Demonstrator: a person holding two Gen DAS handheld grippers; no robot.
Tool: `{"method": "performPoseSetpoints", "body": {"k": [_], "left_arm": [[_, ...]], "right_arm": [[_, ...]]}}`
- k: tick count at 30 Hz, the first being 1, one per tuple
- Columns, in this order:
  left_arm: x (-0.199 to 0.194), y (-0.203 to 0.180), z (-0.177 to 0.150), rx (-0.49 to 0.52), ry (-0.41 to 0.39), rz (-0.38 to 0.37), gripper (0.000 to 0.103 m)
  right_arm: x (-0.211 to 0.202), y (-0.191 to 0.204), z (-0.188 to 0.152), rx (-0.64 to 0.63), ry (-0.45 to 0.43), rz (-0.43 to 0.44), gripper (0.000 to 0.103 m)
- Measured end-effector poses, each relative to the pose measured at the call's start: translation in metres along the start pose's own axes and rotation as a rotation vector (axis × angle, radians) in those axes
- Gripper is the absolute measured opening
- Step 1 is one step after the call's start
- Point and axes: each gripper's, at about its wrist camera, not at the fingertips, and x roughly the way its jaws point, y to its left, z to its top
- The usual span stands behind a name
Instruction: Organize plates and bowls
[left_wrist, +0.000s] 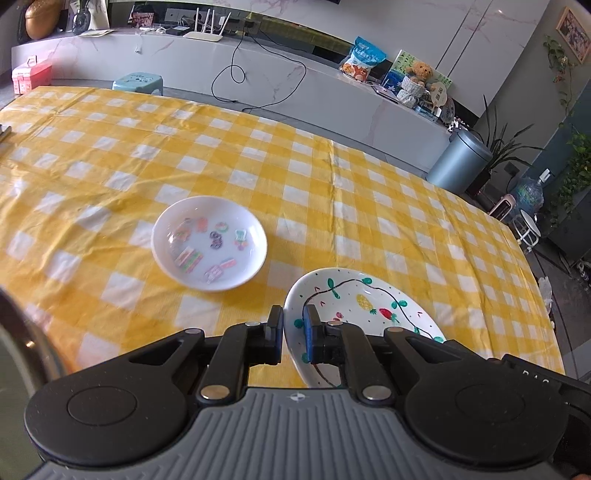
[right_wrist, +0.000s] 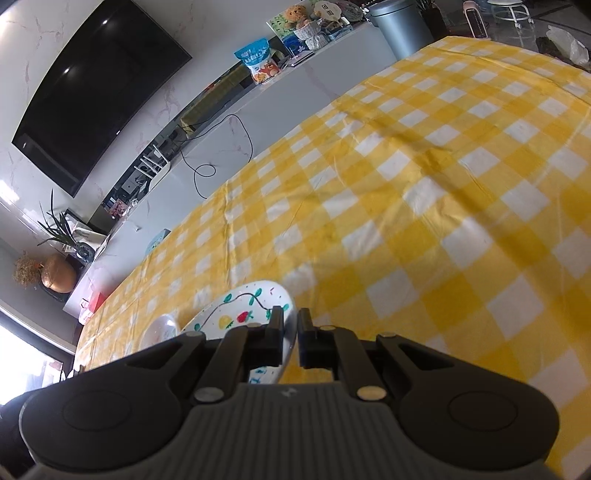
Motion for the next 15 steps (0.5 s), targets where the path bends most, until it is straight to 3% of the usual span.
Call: {"method": "performPoseSetpoints", "body": {"k": [15], "left_arm": [[-0.052,0.013,-0.043,0.063,0.008,0.005,0.012]], "right_arm": [[-0.055,0.012,-0.048,-0.082,0.006,-0.027,0.005]]}}
